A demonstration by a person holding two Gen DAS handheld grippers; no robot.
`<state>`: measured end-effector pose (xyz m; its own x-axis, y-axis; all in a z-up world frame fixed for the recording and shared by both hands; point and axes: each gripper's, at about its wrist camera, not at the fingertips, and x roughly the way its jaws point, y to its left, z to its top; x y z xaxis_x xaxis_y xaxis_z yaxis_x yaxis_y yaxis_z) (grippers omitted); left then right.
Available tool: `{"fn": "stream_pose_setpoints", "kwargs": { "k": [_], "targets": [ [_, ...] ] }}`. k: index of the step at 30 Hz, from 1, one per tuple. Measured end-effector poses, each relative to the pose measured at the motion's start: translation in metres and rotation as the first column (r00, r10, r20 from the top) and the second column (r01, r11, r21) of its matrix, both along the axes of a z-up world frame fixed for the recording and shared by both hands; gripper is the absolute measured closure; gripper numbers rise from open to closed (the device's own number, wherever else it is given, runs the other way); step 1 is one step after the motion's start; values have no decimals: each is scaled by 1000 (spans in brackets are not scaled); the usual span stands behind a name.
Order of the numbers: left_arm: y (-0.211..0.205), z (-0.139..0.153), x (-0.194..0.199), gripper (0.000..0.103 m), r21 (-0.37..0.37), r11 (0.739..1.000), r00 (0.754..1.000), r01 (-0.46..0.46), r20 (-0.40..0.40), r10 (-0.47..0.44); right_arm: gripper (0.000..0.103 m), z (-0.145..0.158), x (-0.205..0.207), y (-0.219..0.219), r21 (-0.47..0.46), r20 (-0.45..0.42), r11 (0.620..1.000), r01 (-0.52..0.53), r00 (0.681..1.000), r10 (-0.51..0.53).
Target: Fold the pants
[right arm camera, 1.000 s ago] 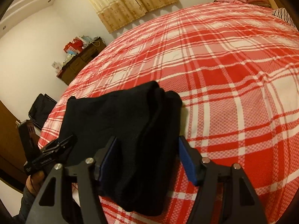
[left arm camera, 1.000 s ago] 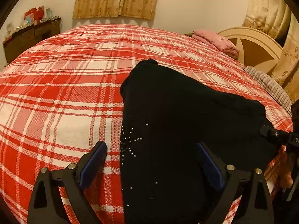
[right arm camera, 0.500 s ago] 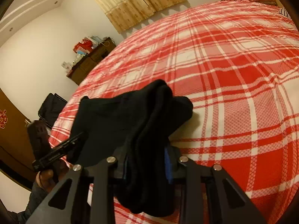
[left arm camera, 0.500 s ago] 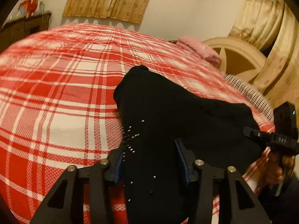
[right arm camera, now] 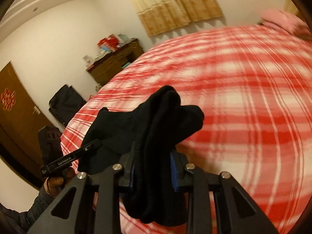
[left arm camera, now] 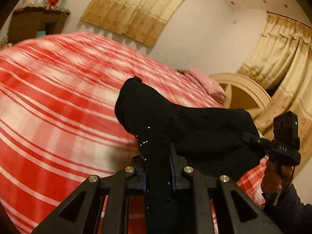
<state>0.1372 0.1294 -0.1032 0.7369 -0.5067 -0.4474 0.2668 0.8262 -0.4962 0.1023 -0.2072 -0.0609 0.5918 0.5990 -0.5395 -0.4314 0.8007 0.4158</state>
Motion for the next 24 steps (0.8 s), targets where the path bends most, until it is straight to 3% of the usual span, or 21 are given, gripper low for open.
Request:
{"fn": "stream_pose_setpoints", "kwargs": {
  "k": [7,10,14,16,17,18,20,24],
  "targets": [
    [73,19,1,86,113,972,979,-206,36,203,73,18,77,97,-4,44,984,-179,983,179],
    [92,13,2,86,178,947,963,-268,27,268,73,5,109,143,26,10,968,-249,969,248],
    [99,-21,12,82,256,919,945,-300,-52,324,73,-32,144,184,75,-65,953,-292,953,297],
    [97,-38,15,65,300,902,936,-311,-70,346,71,-52,154,192,57,-111,958,-279,952,284],
    [96,-42,13,50,318,884,925,-341,-52,376,69,-59,157,196,40,-127,963,-268,954,271],
    [95,-44,13,46,321,879,922,-354,-41,386,67,-70,162,196,31,-150,966,-256,954,258],
    [97,-49,11,45,304,881,920,-362,-34,390,49,-78,169,189,31,-176,974,-223,958,225],
    [95,-51,9,43,312,871,912,-379,-33,408,49,-85,177,171,84,-207,977,-196,956,209]
  ]
}}
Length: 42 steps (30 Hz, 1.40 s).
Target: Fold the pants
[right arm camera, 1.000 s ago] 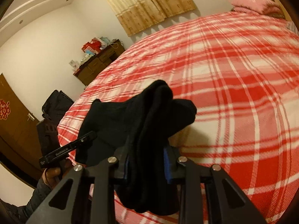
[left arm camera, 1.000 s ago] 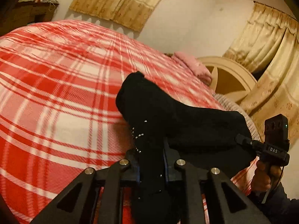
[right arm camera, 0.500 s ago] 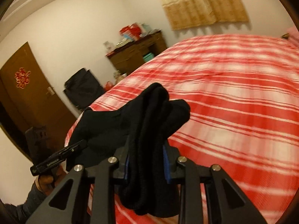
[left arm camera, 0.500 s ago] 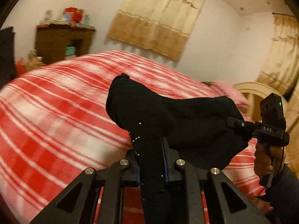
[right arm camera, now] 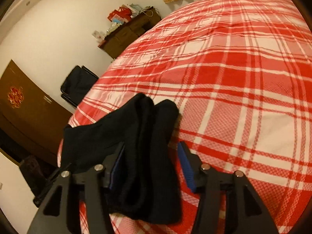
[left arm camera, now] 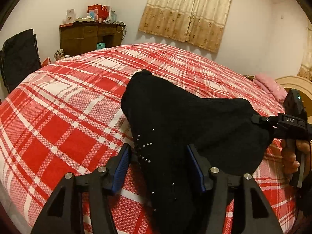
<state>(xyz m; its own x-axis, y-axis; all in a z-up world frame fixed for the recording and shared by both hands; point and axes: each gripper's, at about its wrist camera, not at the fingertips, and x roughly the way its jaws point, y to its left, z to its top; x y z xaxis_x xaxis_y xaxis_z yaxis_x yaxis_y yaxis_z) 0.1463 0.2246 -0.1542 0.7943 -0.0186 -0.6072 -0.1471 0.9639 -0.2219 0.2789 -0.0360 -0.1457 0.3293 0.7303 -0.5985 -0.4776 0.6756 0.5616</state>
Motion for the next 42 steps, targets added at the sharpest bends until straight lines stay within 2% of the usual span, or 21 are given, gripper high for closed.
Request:
{"fn": "stream_pose_setpoints", "kwargs": {
  "k": [3,5,11,15,17,20,25,33,38,40,42],
  "targets": [
    [4,4,0,39,3,1000,1000,-29,-6,29,48,4,-3,0,-32,27,999,8,1000,-7],
    [4,4,-6,37,7,999,999,-38,-3,38,43,3,-5,-1,-64,38,998,27,999,-24],
    [8,8,-17,32,13,998,998,-63,-19,63,40,7,-10,-8,-80,43,995,61,997,-58],
    [7,14,-30,31,81,991,993,-107,-31,110,35,19,-23,-21,-109,85,987,120,990,-111],
    [5,17,-39,30,112,985,990,-131,-35,135,28,24,-31,-31,-126,106,980,153,985,-140],
    [1,18,-47,30,136,981,989,-136,-46,144,25,33,-54,-53,-160,148,964,213,971,-190],
    [-7,21,-57,30,158,979,987,-132,-70,144,22,43,-99,-82,-164,187,955,248,958,-217],
    [-22,51,-77,30,189,973,990,-132,-17,138,21,66,-149,-97,-136,252,955,264,941,-225],
    [-39,86,-94,30,216,968,991,-132,63,121,19,95,-185,-90,-137,365,954,265,909,-200],
    [-44,98,-100,29,218,966,989,-138,90,121,11,111,-203,-87,-135,440,951,280,877,-195],
    [-50,110,-106,21,223,963,985,-150,118,126,7,127,-221,-85,-127,514,947,294,836,-191]
  ]
}}
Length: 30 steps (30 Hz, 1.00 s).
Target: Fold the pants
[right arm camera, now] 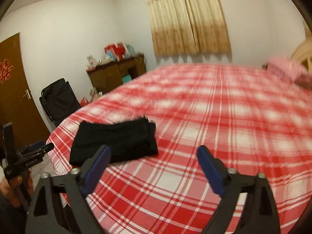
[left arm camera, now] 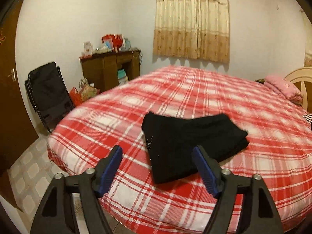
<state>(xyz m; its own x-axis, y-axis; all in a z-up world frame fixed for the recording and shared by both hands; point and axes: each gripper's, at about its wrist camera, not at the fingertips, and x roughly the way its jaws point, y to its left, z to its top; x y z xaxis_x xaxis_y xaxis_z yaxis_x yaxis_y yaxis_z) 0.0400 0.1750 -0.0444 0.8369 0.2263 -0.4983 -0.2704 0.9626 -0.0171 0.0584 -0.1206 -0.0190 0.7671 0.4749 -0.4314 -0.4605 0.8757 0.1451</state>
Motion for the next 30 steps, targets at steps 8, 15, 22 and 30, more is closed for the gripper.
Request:
{"fn": "stream_pose_setpoints", "kwargs": {
  "k": [8,15,22,30],
  "targets": [
    [-22,30,-18,17,57,998,997,6,75,-10,0,35,-41,6,-22,160,999,-31,987,34],
    [-33,39,-26,16,76,997,995,22,93,-29,0,41,-50,4,-25,194,999,-29,981,33],
    [-36,45,-34,16,86,996,993,18,115,-28,0,51,-61,0,-15,225,999,-32,974,34],
    [-39,47,-38,16,89,996,991,15,134,-27,0,53,-66,0,-20,238,999,-41,970,45]
  ]
}}
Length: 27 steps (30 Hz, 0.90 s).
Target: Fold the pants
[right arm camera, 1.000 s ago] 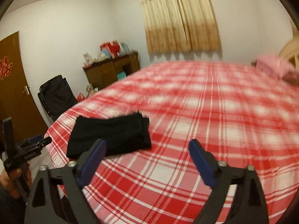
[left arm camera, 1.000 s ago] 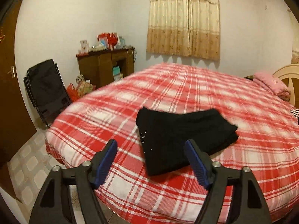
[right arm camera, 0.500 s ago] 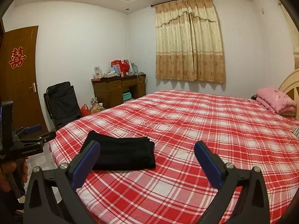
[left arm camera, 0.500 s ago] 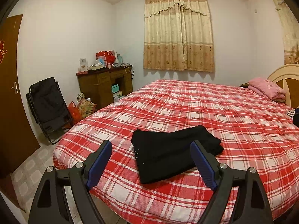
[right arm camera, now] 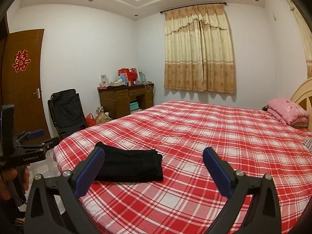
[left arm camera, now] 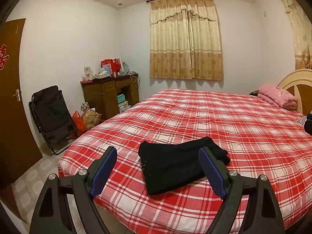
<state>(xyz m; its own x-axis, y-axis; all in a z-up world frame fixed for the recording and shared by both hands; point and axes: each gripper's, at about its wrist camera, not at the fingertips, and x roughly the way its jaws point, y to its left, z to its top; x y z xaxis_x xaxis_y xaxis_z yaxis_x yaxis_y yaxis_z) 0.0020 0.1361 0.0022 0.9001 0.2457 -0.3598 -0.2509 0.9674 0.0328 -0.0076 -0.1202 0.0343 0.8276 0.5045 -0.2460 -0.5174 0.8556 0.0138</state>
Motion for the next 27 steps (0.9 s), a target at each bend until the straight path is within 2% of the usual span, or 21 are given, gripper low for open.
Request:
{"fn": "stream_pose_setpoints", "kwargs": {
  "k": [27],
  "targets": [
    [-6,-2,-3,16,-6,1000,1000,19,-9,-19,0,1,-4,0,-11,8,1000,1,1000,0]
  ]
}}
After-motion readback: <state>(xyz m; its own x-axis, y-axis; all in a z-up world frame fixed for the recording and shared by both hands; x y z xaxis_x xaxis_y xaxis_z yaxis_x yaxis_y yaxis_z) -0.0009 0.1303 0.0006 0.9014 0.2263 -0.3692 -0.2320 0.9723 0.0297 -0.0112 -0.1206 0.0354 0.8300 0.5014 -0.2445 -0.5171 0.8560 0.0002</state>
